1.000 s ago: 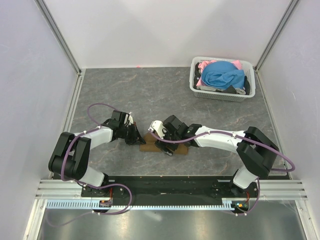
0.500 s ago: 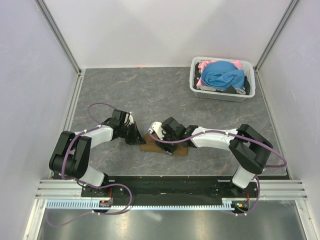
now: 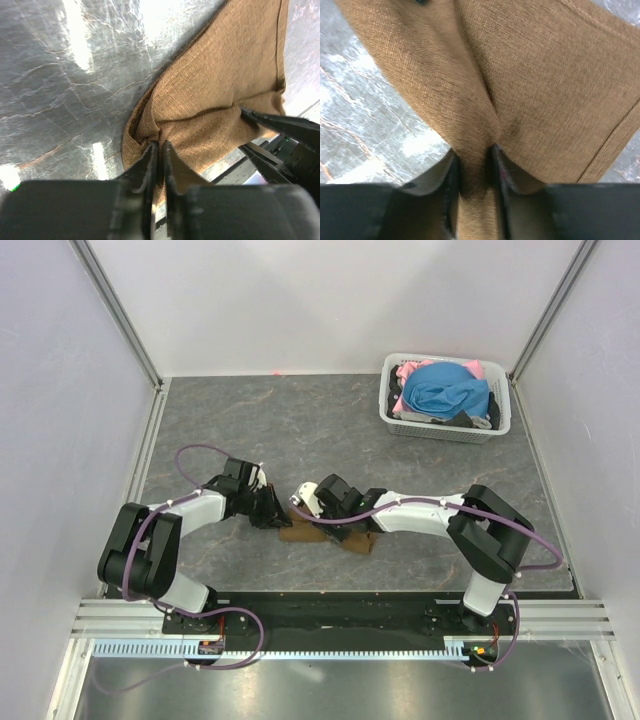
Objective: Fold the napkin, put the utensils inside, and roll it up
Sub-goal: Roll the napkin with the utensil
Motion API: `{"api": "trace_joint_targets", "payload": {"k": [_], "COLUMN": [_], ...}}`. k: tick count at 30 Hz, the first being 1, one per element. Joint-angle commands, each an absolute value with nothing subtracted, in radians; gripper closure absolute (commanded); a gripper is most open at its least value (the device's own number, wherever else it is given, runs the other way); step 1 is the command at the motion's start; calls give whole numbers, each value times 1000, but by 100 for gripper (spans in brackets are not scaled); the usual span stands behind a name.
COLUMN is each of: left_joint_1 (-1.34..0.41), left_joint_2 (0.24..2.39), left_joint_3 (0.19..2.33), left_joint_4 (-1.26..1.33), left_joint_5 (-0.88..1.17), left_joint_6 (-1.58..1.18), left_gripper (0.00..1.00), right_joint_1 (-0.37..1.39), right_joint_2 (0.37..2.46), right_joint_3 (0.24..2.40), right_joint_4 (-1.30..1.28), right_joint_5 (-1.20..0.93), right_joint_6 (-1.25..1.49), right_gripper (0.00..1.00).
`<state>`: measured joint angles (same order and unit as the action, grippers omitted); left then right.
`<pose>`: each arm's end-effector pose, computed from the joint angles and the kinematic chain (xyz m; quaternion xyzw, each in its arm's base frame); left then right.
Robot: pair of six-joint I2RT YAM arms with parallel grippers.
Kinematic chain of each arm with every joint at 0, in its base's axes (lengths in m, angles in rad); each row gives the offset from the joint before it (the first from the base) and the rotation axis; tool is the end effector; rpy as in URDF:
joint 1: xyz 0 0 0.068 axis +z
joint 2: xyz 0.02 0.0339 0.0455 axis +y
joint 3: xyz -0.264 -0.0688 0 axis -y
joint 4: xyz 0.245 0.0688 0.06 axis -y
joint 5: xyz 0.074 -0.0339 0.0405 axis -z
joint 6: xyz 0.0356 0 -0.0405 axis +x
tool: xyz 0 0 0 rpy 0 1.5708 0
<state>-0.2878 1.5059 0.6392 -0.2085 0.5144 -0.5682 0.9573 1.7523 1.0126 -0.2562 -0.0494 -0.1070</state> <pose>0.2416 -0.0898 0.1367 -0.0692 0.9371 -0.3228 0.1135 0.1993 0.2861 0.1604 -0.4925 0.8226 0.1385 0.2484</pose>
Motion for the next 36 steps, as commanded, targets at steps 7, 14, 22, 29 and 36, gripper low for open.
{"api": "trace_joint_targets", "payload": {"k": [7, 14, 22, 29, 36], "left_joint_1": [-275, -275, -276, -276, -278], "left_joint_2": [1306, 1151, 1051, 1097, 1183], "left_joint_3": [647, 559, 439, 396, 393], "left_joint_4": [-248, -229, -69, 39, 90], "left_joint_5": [319, 285, 377, 416, 439], "left_joint_6": [-552, -538, -568, -577, -574], "left_gripper": [38, 38, 48, 50, 66], "right_joint_1": [899, 813, 712, 690, 680], "right_joint_2": [1841, 1945, 2092, 2181, 2204], "right_joint_3": [1054, 1166, 1292, 1358, 1374], "right_joint_4": [-380, -507, -612, -655, -653], "right_joint_5": [-376, -612, -847, -885, -877], "right_joint_6": [-91, -80, -72, -77, -68], "right_gripper": [76, 76, 75, 75, 74]}}
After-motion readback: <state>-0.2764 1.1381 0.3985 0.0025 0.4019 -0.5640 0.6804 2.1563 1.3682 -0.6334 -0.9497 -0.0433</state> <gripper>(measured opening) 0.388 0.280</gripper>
